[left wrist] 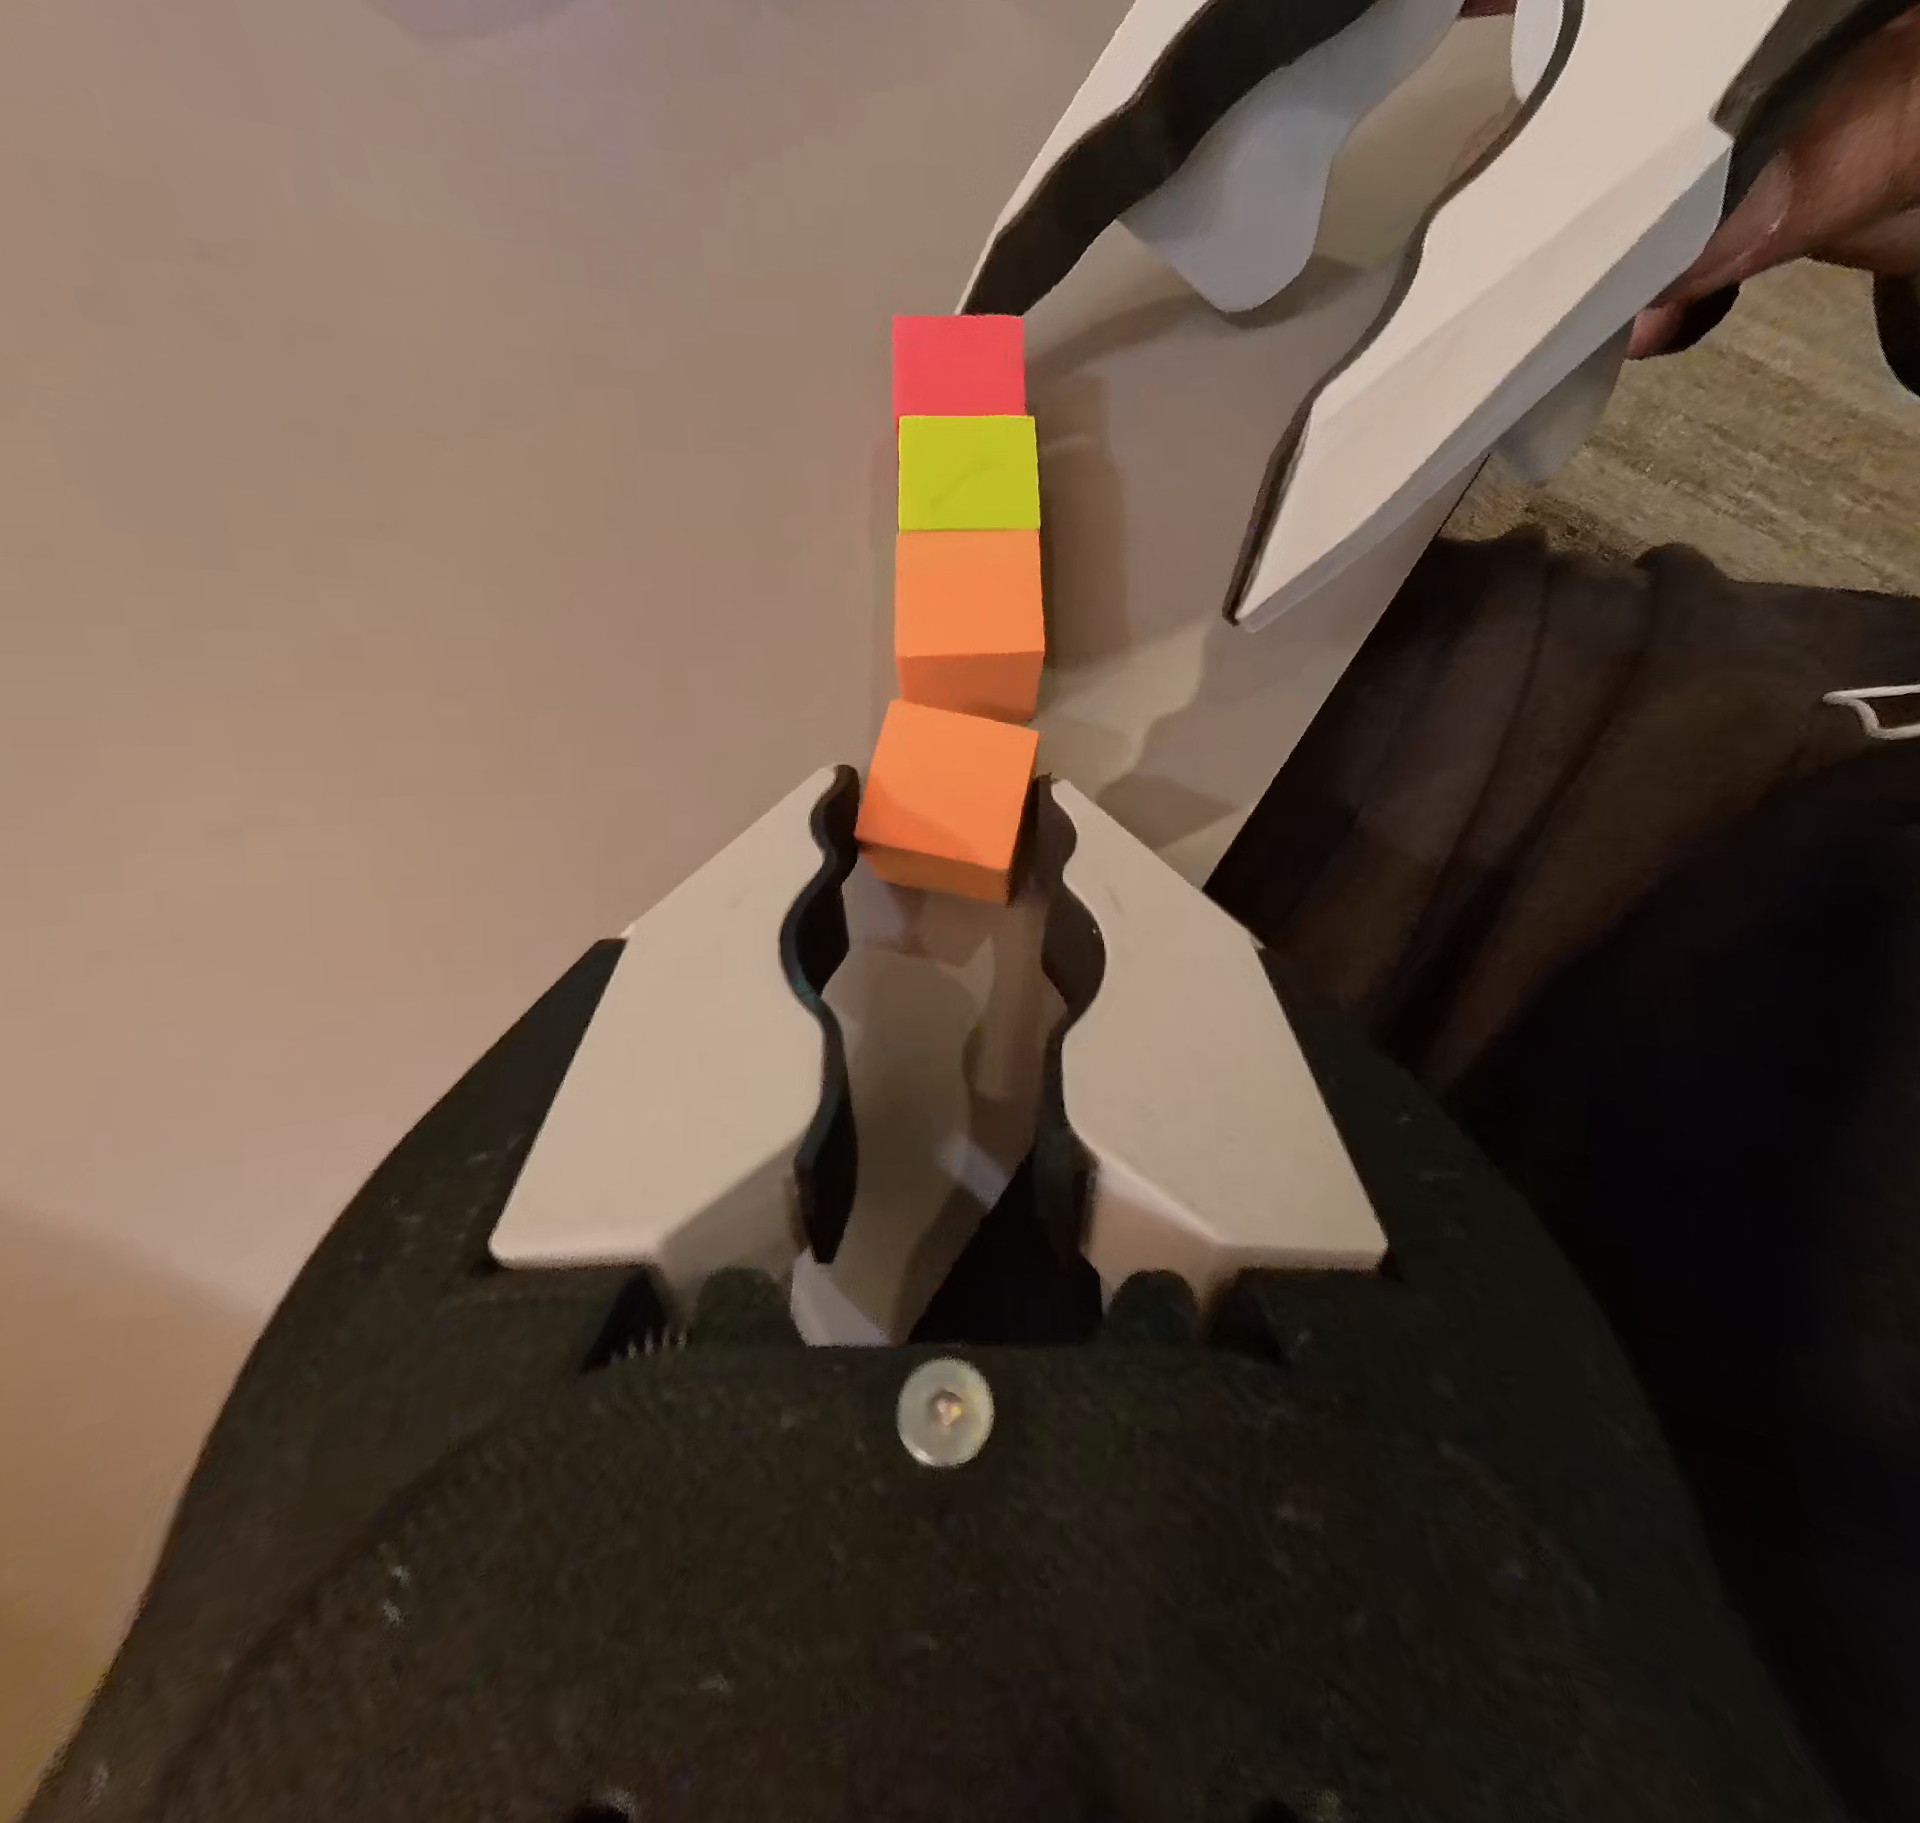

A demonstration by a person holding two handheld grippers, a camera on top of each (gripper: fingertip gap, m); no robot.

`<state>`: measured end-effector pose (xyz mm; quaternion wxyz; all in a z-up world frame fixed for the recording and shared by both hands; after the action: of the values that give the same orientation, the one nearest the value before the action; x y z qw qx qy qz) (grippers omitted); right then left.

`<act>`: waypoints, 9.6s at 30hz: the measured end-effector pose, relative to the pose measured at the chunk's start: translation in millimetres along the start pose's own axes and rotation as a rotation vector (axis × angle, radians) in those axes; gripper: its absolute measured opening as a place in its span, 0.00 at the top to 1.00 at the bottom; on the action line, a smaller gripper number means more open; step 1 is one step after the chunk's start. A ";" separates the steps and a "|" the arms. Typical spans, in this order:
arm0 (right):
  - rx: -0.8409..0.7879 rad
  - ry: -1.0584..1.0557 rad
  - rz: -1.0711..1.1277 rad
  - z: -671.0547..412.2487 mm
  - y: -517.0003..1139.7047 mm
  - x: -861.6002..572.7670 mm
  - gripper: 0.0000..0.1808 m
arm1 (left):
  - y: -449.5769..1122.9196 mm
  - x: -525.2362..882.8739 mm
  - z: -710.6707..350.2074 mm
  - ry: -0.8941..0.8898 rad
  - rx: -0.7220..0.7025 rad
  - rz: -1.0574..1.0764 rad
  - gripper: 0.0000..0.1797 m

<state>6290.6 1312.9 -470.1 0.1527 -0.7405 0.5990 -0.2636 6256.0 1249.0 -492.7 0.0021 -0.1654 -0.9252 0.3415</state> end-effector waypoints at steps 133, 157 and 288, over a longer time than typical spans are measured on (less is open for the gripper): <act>-0.538 -0.292 -0.154 -186.6 141.6 66.1 0.70 | -315.0 119.3 126.9 -0.559 -0.596 -0.915 0.75; -0.452 -0.371 -0.111 -170.9 163.3 71.1 0.66 | -338.8 129.7 159.7 -0.579 -0.619 -1.197 0.53; 0.254 -0.351 0.487 112.0 -174.6 -137.0 1.00 | -110.0 -264.9 158.8 -0.919 -0.420 -0.721 0.76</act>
<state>6476.1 1476.6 -495.1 0.4034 -0.5846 0.6854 -0.1604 6454.3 989.0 -516.1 -0.3139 0.3246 -0.8766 0.1665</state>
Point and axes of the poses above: each gripper's, where its closed fingertips meet, y out along the fingers, z out of its underside, x = y × z across the jaws, the point moved 2 cm from there along -y, back along the fingers, and after that the axes turned 10 degrees about z, right-handed, at the moved point
